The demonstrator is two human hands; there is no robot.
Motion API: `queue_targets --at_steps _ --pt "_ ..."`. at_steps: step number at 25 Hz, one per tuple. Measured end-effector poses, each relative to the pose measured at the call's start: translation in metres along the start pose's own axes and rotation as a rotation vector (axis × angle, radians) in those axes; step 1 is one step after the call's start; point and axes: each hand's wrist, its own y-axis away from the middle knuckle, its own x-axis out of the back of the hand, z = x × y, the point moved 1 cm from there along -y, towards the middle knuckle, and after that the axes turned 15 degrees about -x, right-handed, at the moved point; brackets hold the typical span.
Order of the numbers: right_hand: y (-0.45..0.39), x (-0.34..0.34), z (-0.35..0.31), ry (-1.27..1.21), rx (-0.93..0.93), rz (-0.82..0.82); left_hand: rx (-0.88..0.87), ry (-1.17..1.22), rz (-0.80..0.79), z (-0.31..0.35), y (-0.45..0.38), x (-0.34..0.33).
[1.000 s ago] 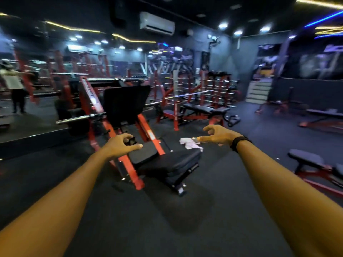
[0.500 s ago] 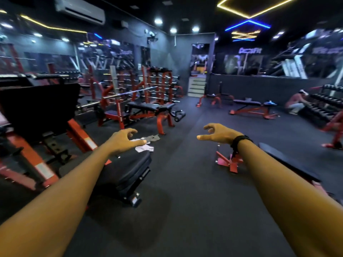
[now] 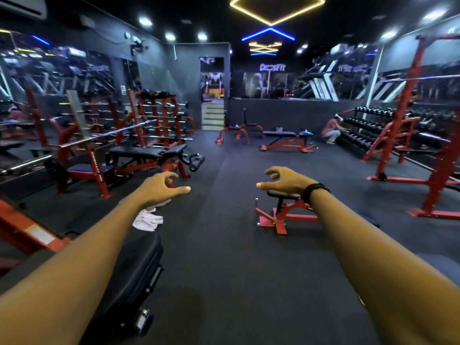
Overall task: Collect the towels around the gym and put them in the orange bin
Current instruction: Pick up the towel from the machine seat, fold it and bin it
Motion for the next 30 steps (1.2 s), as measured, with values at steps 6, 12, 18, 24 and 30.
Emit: queue_targets --at_steps 6,12,18,24,30 --pt "-0.122 -0.001 0.005 -0.008 -0.022 0.007 -0.008 0.016 -0.022 -0.051 -0.109 -0.027" --pt "-0.283 0.014 -0.008 -0.016 0.006 -0.004 0.018 0.028 0.017 -0.103 -0.253 -0.055" --pt "-0.448 0.041 -0.044 0.012 0.048 -0.057 0.093 0.015 0.064 -0.151 -0.387 -0.062" --pt "-0.585 -0.003 -0.099 0.021 0.143 -0.165 0.172 -0.064 0.066 -0.234 -0.487 -0.053" --pt "-0.74 -0.055 -0.169 0.062 0.205 -0.22 0.227 -0.064 0.128 -0.346 -0.592 -0.035"
